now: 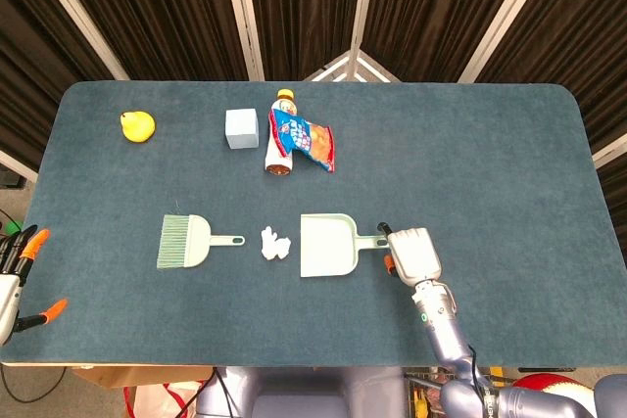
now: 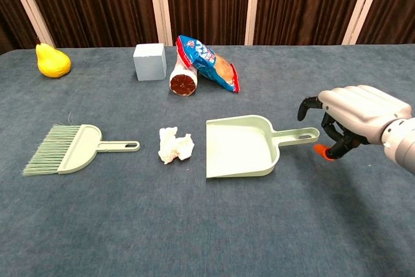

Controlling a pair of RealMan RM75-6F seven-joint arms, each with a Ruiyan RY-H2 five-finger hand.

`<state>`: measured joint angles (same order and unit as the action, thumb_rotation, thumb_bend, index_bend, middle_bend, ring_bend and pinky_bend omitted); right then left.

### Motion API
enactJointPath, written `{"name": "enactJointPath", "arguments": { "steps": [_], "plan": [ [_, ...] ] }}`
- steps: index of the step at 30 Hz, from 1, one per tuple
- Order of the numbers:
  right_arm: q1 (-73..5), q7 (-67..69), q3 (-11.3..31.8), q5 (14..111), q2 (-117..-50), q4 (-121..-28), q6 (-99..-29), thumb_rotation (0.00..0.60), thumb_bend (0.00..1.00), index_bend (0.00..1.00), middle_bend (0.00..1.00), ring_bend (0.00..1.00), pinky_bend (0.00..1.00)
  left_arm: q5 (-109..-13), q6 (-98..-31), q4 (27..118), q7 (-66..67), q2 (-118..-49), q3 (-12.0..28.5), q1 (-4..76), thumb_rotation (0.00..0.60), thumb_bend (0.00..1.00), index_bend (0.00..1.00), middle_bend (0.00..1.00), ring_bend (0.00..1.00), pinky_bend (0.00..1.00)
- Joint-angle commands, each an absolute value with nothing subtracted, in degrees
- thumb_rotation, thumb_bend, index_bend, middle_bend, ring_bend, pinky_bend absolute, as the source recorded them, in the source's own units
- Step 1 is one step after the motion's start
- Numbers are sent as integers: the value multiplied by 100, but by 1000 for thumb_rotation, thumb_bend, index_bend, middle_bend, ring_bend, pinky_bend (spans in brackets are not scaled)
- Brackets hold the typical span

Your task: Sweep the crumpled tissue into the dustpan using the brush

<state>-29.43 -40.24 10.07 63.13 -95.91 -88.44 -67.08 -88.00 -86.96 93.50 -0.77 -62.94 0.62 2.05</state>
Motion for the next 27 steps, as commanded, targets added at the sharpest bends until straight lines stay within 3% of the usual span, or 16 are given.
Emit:
{"name": "enactJointPath", "arguments": {
  "steps": [1,19,27],
  "plan": [
    [-2952,-4027,984,6309,-9618,-8827,-6730,600,370,317,833,845,850,-8798,-8695,9350,-80,-6294,62,206,600,0,0,0,0,31],
    [-2975,-3962,852,6254,-9775,-8607,-6800,600,390,353,834,845,850,-8770,-8690,9376,-39,-6306,64,209,600,0,0,0,0,31],
    [-3250,-3849,1086,6155,-10181,-8070,-6628,600,390,352,833,845,850,-8743,-8668,9377,-46,-6306,74,221,600,0,0,0,0,31]
  ]
}}
